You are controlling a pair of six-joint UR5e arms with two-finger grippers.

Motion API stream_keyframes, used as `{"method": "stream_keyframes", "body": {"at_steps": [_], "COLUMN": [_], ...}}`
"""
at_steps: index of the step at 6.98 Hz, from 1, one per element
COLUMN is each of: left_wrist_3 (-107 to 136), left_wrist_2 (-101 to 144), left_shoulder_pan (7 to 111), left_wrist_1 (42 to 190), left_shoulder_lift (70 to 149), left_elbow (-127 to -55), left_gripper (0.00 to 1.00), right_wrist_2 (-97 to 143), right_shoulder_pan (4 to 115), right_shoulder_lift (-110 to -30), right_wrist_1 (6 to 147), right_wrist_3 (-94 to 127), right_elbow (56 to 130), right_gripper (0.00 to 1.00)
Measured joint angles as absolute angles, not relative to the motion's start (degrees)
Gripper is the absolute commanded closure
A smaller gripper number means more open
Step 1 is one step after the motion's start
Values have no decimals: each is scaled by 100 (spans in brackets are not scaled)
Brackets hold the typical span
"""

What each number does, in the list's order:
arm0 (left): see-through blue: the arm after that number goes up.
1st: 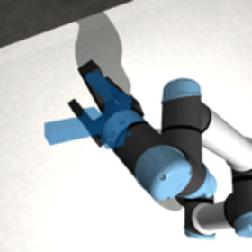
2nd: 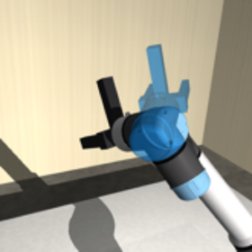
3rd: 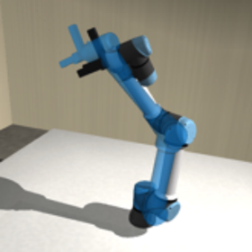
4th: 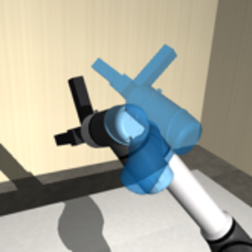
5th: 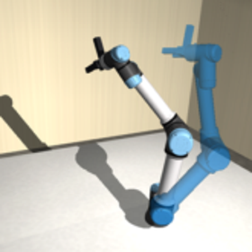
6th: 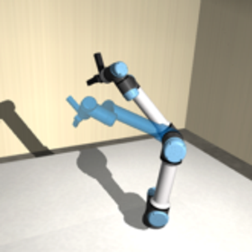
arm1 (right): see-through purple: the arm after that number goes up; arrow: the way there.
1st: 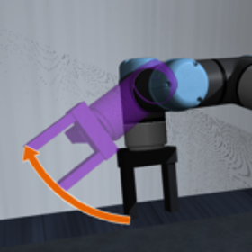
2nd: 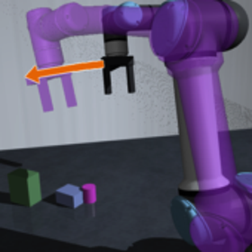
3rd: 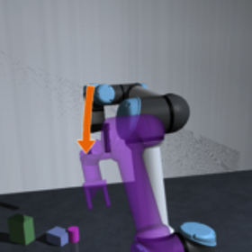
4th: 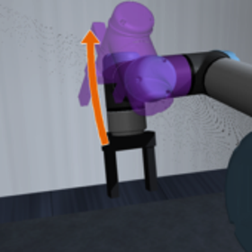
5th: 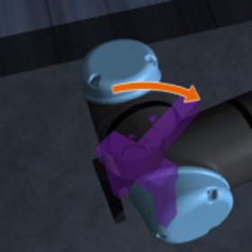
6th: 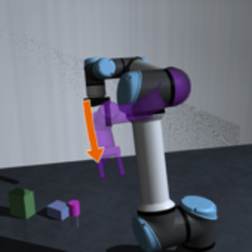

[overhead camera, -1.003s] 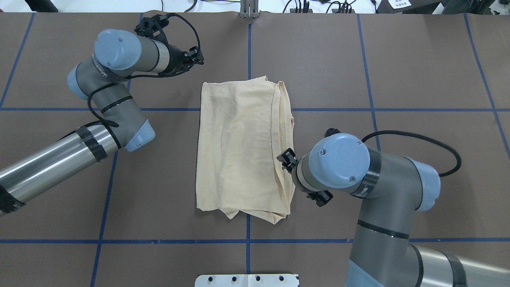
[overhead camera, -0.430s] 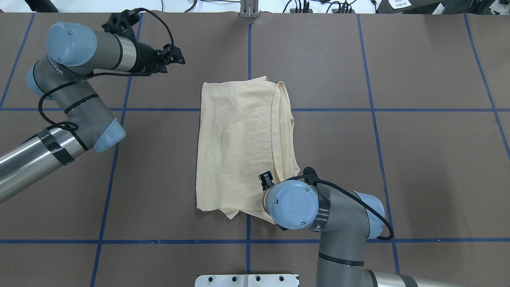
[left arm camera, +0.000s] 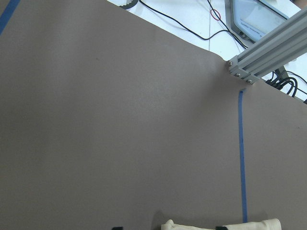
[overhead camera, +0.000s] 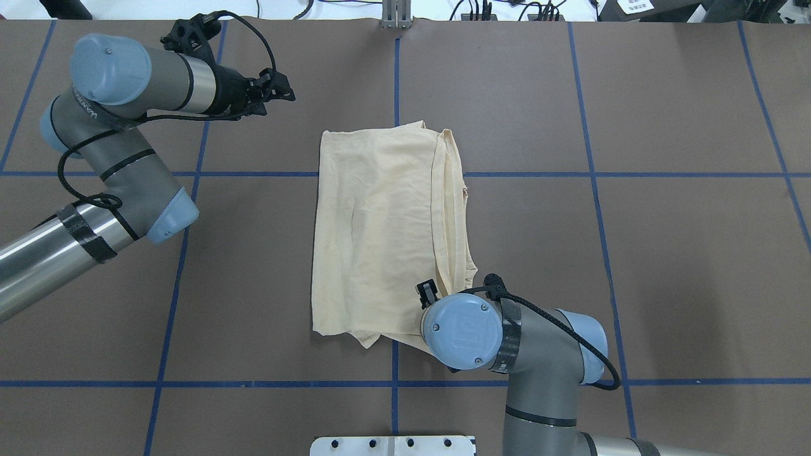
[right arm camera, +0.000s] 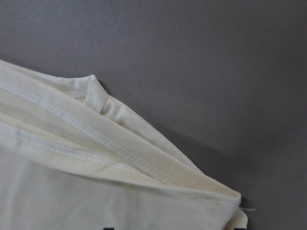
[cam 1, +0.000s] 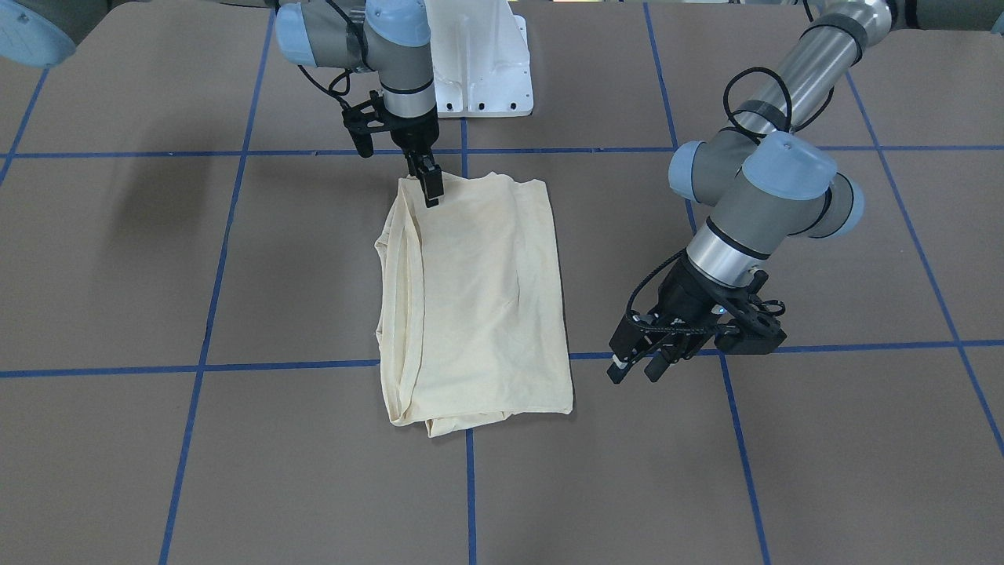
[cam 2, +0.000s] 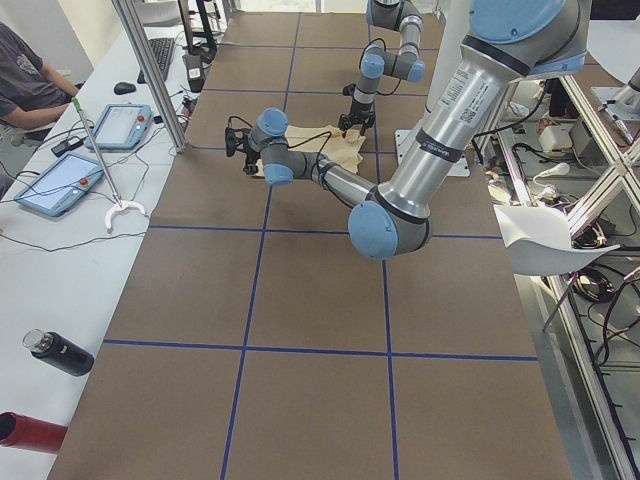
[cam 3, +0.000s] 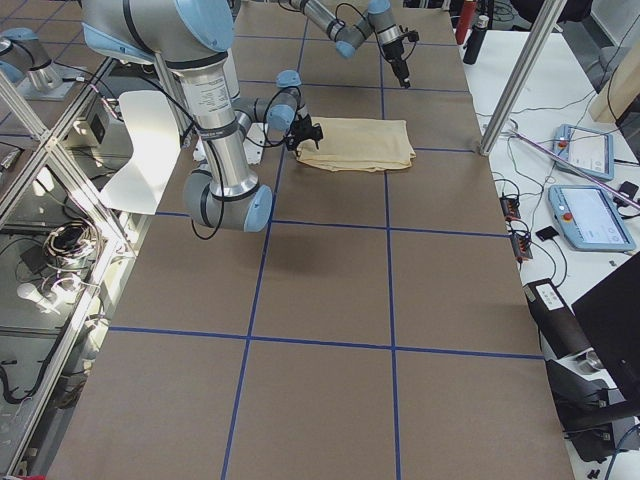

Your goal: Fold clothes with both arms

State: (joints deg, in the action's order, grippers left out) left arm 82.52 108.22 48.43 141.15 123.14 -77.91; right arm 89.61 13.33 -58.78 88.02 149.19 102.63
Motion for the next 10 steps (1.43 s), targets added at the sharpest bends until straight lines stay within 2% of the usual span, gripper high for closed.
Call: {"method": "stream_keyframes", "body": {"at_steps": [5,6,7,10], "left_wrist_3": [8278,8279,8279,8279], "left_wrist_2": [10752,10718,10704,10697], "left_shoulder_pan": [4831,4828,4827,4825], "left_wrist_1": [14115,14115,14115,14115], "left_shoulder_lift": [12305,12306,12310,12313], "left_elbow": [-7770,-7770,-7770,-7771], "left_gripper": [29,29,29,29], "right_wrist_2": [9011,8997,8986,8973], "right_shoulder_pan": [1197,1172,1159,1175], "right_shoulder_lift": [-5910,-5922,-5921,-5926], "right_wrist_1": [9245,9242,9240,9208], "right_wrist_3": [14914,14910,14914,14954], "right_elbow": [10403,10373,10341,10337], "right_gripper": [10,42,99,100]}}
